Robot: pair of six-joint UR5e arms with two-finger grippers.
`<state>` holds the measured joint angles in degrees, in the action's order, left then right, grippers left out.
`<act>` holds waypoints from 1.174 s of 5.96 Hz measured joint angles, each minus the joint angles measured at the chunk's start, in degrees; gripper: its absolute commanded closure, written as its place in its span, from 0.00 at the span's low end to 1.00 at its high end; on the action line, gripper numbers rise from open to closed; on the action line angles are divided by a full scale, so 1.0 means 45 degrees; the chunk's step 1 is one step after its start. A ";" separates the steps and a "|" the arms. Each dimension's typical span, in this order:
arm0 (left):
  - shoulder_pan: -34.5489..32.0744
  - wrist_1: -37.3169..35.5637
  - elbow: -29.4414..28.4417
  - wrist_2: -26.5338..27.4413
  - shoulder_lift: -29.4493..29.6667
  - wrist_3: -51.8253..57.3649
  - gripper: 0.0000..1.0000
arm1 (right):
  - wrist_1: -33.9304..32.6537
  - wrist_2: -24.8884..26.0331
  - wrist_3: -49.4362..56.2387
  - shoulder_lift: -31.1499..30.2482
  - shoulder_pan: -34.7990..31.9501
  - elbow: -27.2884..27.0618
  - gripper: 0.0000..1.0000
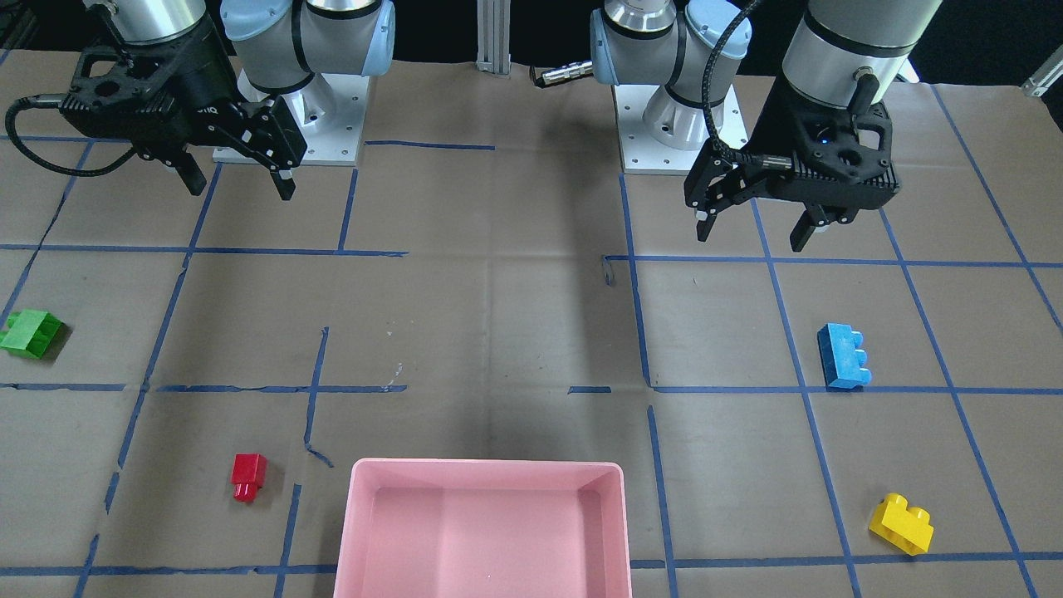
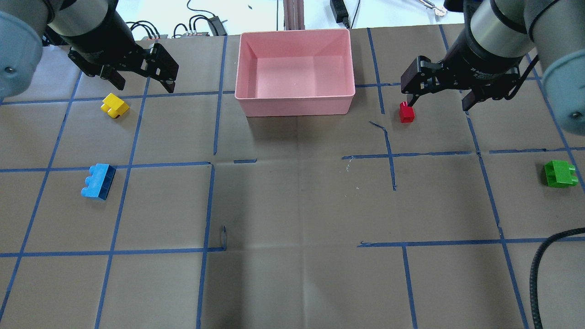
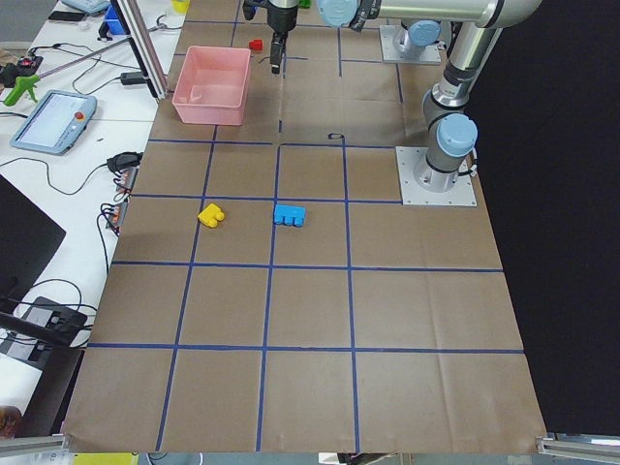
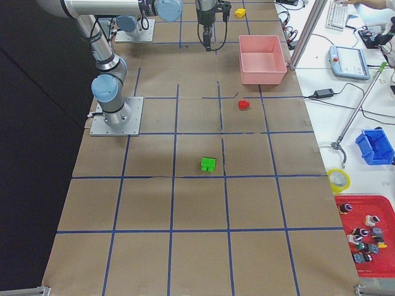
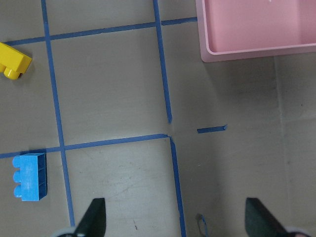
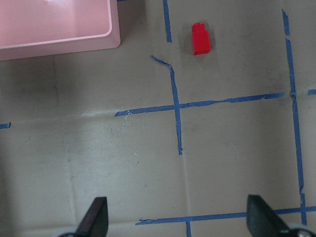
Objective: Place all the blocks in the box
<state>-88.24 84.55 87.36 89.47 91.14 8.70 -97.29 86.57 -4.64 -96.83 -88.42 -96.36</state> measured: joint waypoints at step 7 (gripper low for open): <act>0.0114 0.0084 0.0021 0.0098 -0.0041 0.0143 0.01 | -0.0152 0.0062 -0.0014 -0.0161 0.0044 -0.0168 0.00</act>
<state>-87.73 84.93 87.46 89.91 90.96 9.34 -97.98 86.85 -4.70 -97.55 -88.22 -97.12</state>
